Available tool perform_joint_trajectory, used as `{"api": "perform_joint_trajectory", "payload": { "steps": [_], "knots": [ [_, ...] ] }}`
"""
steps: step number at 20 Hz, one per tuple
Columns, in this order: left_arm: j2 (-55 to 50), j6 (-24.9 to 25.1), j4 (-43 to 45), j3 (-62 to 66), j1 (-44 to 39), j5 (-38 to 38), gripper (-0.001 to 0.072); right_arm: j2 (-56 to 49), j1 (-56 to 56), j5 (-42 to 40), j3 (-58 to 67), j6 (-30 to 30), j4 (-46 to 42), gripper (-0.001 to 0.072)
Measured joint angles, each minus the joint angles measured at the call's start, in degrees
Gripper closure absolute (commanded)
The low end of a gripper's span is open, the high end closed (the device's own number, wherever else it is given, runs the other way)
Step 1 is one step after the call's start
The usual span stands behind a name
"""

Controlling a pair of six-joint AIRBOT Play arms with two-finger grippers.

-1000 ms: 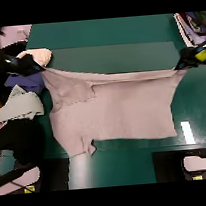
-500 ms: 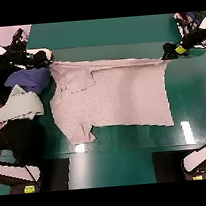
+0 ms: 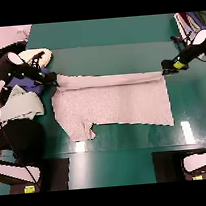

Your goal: Fold the shirts.

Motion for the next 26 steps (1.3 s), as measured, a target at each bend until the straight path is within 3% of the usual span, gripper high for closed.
{"api": "perform_joint_trajectory", "payload": {
  "steps": [1, 2, 8, 13, 19, 25, 26],
  "knots": [
    [0.00, -0.61, 0.39, -0.81, -0.11, 0.26, 0.0175, 0.33, 0.02, -0.15, -1.44, 0.00, -0.28, 0.0297],
    [0.11, -1.22, 0.57, -1.33, -0.07, 0.39, 0.0228, 0.61, 0.02, -0.24, -2.40, -0.15, -0.26, 0.0297],
    [8.46, -3.54, 5.09, -6.56, 0.72, -2.86, 0.0227, 8.17, 0.02, 1.36, -10.64, -0.98, -0.20, 0.0301],
    [24.17, -5.22, 6.51, -26.10, 0.83, -3.85, 0.0227, 19.52, -0.94, 1.86, -22.21, -1.86, 3.04, 0.0301],
    [34.42, -5.95, -2.62, -46.95, 0.83, 1.49, 0.0227, 27.89, -4.59, 0.44, -28.74, -3.63, 12.20, 0.0303],
    [36.26, -4.46, -10.80, -53.51, 0.87, 8.02, 0.0230, 32.44, -5.60, -0.39, -29.83, -4.11, 14.38, 0.0303],
    [36.33, -4.31, -11.82, -53.86, 0.87, 9.18, 0.0376, 32.81, -5.64, -0.42, -29.86, -4.13, 14.49, 0.0303]
  ]
}}
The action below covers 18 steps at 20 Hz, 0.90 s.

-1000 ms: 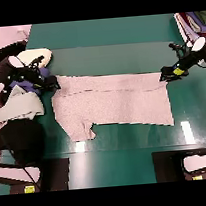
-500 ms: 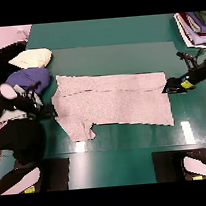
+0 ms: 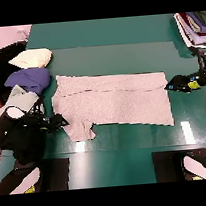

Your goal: Fold the shirts.

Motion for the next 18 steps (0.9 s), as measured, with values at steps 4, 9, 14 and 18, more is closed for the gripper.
{"api": "perform_joint_trajectory", "payload": {
  "steps": [4, 9, 14, 18],
  "knots": [
    [-0.09, 0.94, -1.95, -0.72, -0.07, 4.52, 0.0684, 0.76, -2.08, 1.49, -0.20, -0.59, 0.00, 0.0303],
    [2.23, 2.84, -4.66, 1.16, -0.04, 2.80, 0.0684, 1.01, -10.51, 4.96, -2.27, -0.85, -3.52, 0.0223],
    [5.29, 3.28, -4.83, 2.40, -0.04, 1.11, 0.0684, 0.35, -20.33, 4.74, -16.13, -1.25, -6.43, 0.0240],
    [6.01, 3.34, -4.94, 2.67, -0.04, 0.68, 0.0684, -2.05, -23.06, 1.36, -25.59, -3.82, -3.61, 0.0310]
  ]
}}
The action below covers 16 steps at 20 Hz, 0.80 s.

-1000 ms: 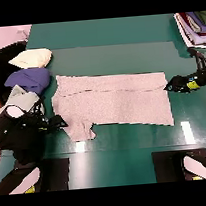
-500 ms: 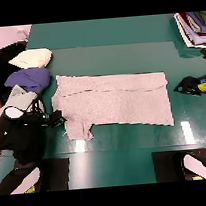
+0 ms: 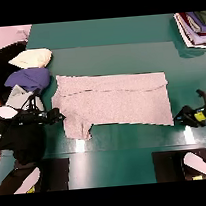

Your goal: Fold the shirts.

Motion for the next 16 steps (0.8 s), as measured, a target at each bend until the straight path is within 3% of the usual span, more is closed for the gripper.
{"api": "perform_joint_trajectory", "payload": {
  "steps": [2, 3, 4, 6, 9, 16],
  "knots": [
    [0.13, 0.04, 0.00, 0.04, 0.00, -0.17, 0.0684, -1.14, -0.50, -0.52, -2.03, -1.31, 3.56, 0.0341],
    [0.15, 0.09, 0.00, 0.07, 0.00, -0.17, 0.0684, -1.57, -0.70, -0.90, -2.56, -1.81, 4.74, 0.0431],
    [0.20, 0.11, 0.13, 0.07, 0.00, -0.17, 0.0685, -1.81, -0.79, -1.75, -2.93, -2.32, 5.25, 0.0609],
    [0.22, 0.09, 1.16, 0.35, 0.00, -0.81, 0.0686, -1.77, -0.92, -3.23, -3.06, -3.15, 5.46, 0.0698],
    [1.25, -0.70, 5.16, 1.64, 0.00, -4.33, 0.0687, 0.59, -1.07, -3.13, -2.25, -4.26, 5.60, 0.0699],
    [14.43, -6.86, 11.93, 3.76, 0.00, -19.50, 0.0686, 13.66, -1.07, 7.96, 2.62, -3.50, 1.60, 0.0700]
  ]
}}
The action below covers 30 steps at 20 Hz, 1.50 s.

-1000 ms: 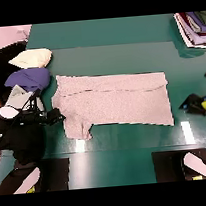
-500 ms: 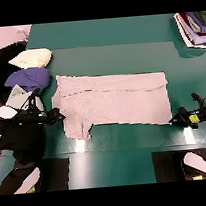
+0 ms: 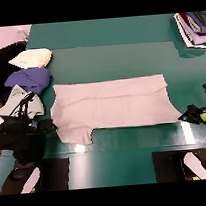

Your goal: Fold the shirts.

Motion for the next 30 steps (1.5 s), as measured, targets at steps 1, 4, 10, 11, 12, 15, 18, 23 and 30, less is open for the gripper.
{"api": "perform_joint_trajectory", "payload": {
  "steps": [1, 4, 10, 11, 12, 15, 18, 23, 30],
  "knots": [
    [0.94, -0.63, 0.09, 0.90, 0.00, -1.16, 0.0686, 1.22, 0.00, 1.03, 1.22, 0.50, -0.98, 0.0700],
    [0.55, -0.94, 0.70, 4.59, 0.00, -1.16, 0.0686, 1.11, 2.27, 2.67, 6.29, 1.84, -2.75, 0.0700],
    [-15.06, 3.91, 1.29, 12.02, 0.00, 9.38, 0.0683, -13.64, 14.93, -3.89, 20.28, 3.28, -3.82, 0.0699],
    [-18.82, 4.74, 1.31, 13.60, 0.00, 11.32, 0.0683, -17.14, 16.79, -4.92, 23.17, 3.39, -3.89, 0.0699],
    [-22.23, 5.49, 1.31, 15.08, 0.00, 12.90, 0.0683, -20.33, 18.29, -5.70, 25.79, 3.58, -3.91, 0.0699],
    [-31.32, 7.15, 1.33, 19.43, 0.00, 17.35, 0.0681, -29.62, 21.64, -7.15, 33.42, 3.82, -3.96, 0.0698],
    [-36.35, 7.43, 1.33, 22.47, 0.00, 21.24, 0.0128, -36.70, 23.15, -7.56, 39.56, 4.02, -3.67, 0.0331],
    [-38.69, 5.90, 1.33, 27.10, 0.00, 19.45, 0.0229, -41.51, 20.92, -5.64, 42.71, 2.38, -1.68, 0.0323],
    [-39.15, 5.27, -0.15, 29.51, -2.99, 16.39, 0.0683, -40.89, 11.15, -5.73, 30.60, -1.38, 4.96, 0.0158]
  ]
}}
